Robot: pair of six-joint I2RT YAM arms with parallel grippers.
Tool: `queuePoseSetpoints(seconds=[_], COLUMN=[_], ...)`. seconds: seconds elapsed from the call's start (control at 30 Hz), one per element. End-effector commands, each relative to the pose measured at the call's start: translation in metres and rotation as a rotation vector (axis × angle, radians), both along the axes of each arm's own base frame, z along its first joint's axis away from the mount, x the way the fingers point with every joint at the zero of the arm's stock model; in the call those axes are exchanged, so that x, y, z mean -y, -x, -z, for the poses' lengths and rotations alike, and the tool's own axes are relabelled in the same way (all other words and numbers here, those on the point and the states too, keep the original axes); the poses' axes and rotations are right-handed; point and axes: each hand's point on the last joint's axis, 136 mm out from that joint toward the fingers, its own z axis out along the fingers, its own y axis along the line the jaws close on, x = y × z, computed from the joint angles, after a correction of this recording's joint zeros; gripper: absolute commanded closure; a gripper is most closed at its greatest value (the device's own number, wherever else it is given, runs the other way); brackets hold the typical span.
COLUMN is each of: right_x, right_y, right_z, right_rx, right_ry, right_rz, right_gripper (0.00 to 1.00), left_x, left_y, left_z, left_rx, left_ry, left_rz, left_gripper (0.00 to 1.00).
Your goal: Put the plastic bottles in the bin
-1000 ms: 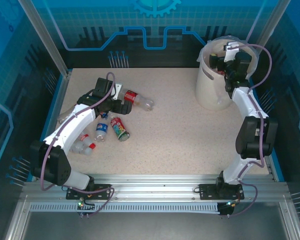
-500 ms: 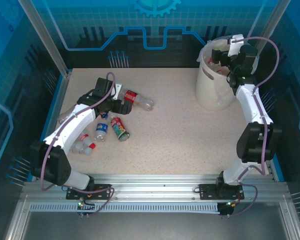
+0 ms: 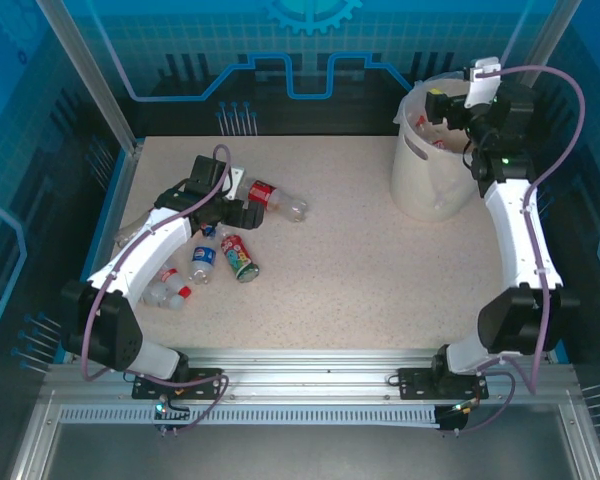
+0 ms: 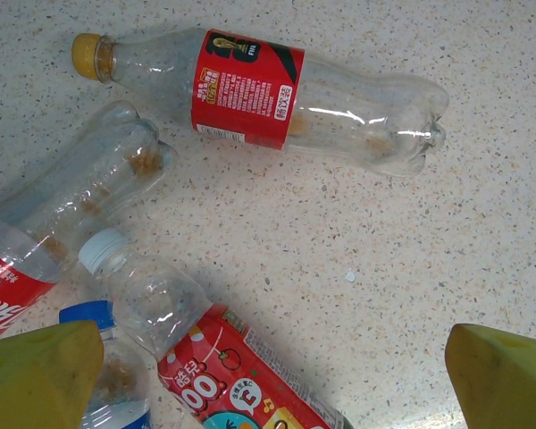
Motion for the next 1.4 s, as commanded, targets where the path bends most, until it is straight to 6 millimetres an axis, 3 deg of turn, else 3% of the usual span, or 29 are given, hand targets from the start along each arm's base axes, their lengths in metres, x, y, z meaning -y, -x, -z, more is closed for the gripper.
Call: queuePoseSetpoints(seconds=[0.0, 0.2, 0.33, 0.5, 0.7, 1.07, 1.2, 1.37], right_x=[-0.026, -0.084, -0.141, -0.213, -0.277, -0.336, -0.353, -0.36], right_y=[0.027, 0.056, 0.068, 0.08, 0.08, 0.047, 0.042, 0.024], right_z=[-0.022, -0.02, 0.003, 0.06, 0.142, 0.27, 0.303, 0.335], right_rx=[0.019, -0.013, -0.072, -0.224, -0.414, -0.694, -0.748, -0.78], right_ry=[-0.001, 0.069, 0.124, 0.188, 0.238, 0.286, 0.294, 0.322], right_rz=[-0.048, -0.158, -0.287, -0.47, -0.653, -0.792, -0.826, -0.793], right_gripper=[0.03, 0.03, 0.03, 0.04, 0.06, 0.12, 0.09, 0.06], left_x=[-0.002, -0.003, -0.005, -0.01, -0.019, -0.03, -0.031, -0.032], left_y=[-0.001, -0.001, -0.001, -0.001, -0.004, -0.006, -0.006, -0.006], left_z=[0.008, 0.012, 0.012, 0.013, 0.013, 0.011, 0.011, 0.01], left_rx=[-0.023, -0.041, -0.043, -0.047, -0.054, -0.054, -0.054, -0.05], left_ry=[0.0, 0.001, -0.005, -0.016, 0.001, 0.011, 0.012, 0.009], left_rz=[-0.009, -0.019, -0.024, -0.042, -0.085, -0.128, -0.128, -0.129], left_gripper=[0.01, 0.01, 0.01, 0.01, 0.01, 0.01, 0.01, 0.01])
